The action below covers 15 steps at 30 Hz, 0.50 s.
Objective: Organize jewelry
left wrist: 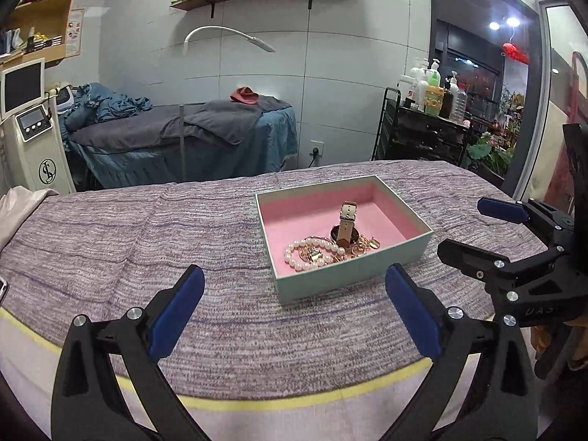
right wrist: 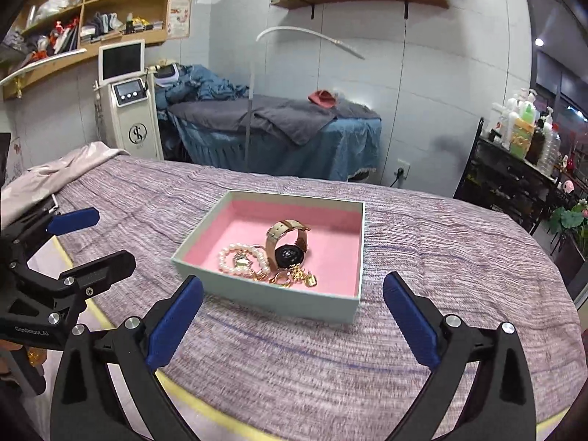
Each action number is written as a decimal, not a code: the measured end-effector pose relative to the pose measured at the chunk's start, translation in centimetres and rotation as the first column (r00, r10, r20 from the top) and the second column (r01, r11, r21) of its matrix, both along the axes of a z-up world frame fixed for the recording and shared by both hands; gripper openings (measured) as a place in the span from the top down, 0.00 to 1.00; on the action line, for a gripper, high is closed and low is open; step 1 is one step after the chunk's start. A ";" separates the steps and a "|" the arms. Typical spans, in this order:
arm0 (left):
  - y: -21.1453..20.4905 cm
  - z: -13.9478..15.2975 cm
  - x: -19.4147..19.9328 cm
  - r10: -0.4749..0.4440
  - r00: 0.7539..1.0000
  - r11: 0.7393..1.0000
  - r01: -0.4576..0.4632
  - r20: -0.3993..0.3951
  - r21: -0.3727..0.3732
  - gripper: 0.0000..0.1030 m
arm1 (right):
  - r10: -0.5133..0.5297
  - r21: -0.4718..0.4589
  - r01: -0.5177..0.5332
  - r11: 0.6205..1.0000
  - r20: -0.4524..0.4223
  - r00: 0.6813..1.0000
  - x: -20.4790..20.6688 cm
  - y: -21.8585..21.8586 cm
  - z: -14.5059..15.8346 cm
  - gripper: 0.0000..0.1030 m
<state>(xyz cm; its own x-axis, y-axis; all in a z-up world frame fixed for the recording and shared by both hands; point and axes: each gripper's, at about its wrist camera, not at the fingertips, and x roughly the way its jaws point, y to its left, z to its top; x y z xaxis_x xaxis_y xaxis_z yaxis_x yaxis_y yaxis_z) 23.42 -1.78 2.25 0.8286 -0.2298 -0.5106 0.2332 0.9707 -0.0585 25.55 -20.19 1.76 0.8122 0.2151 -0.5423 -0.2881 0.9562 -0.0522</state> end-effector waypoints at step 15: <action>0.4 0.6 -14.9 0.097 0.985 0.995 -0.090 0.146 -0.051 0.06 | -0.057 0.028 0.053 0.998 0.164 0.985 -13.7 -1.7 0.1 0.06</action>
